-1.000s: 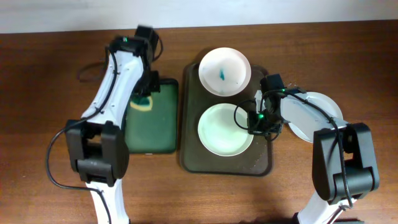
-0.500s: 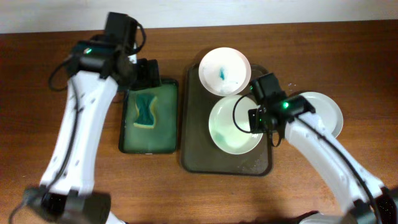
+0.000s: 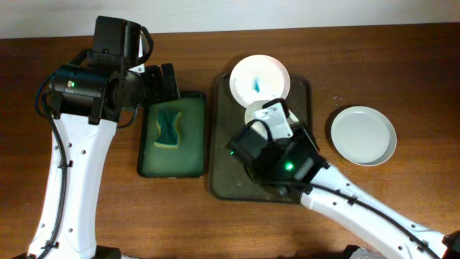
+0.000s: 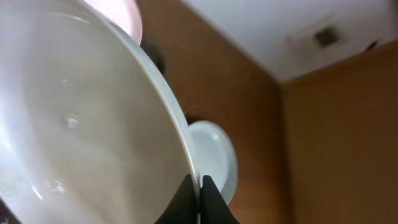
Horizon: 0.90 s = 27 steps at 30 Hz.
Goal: Clean dirty plates on tray and stack at the side
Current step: 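Move the plate right and stack it on the first plate with the right gripper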
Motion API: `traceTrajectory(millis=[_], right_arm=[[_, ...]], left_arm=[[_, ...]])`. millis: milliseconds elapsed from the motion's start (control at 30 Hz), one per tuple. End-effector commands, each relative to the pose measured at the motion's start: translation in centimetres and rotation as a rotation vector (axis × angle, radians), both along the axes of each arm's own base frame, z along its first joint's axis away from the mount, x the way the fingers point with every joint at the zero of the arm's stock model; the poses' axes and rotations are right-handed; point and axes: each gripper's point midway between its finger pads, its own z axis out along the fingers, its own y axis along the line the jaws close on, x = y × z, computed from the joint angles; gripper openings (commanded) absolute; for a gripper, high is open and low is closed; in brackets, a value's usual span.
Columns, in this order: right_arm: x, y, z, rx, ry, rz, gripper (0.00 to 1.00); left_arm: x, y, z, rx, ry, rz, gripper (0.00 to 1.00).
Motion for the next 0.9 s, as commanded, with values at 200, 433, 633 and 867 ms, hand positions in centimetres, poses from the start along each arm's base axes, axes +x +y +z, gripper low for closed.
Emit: traceTrajectory(millis=[200, 433, 633, 867], right_arm=[[-1.3, 2.3, 5.4, -0.242, -0.194, 0.097, 0.04], [-1.8, 2.9, 5.3, -0.258, -0.18, 0.127, 0.04], [-1.8, 3.1, 4.9, -0.241, -0.167, 0.135, 0.04], [-1.9, 3.3, 4.2, -0.218, -0.131, 0.152, 0.04]], left_arm=[[0.0, 0.0, 0.3, -0.007, -0.008, 0.001, 0.99], [0.0, 0.0, 0.3, -0.007, -0.008, 0.001, 0.99], [0.0, 0.0, 0.3, -0.007, -0.008, 0.001, 0.99], [-0.1, 0.0, 0.3, -0.007, -0.008, 0.001, 0.99]])
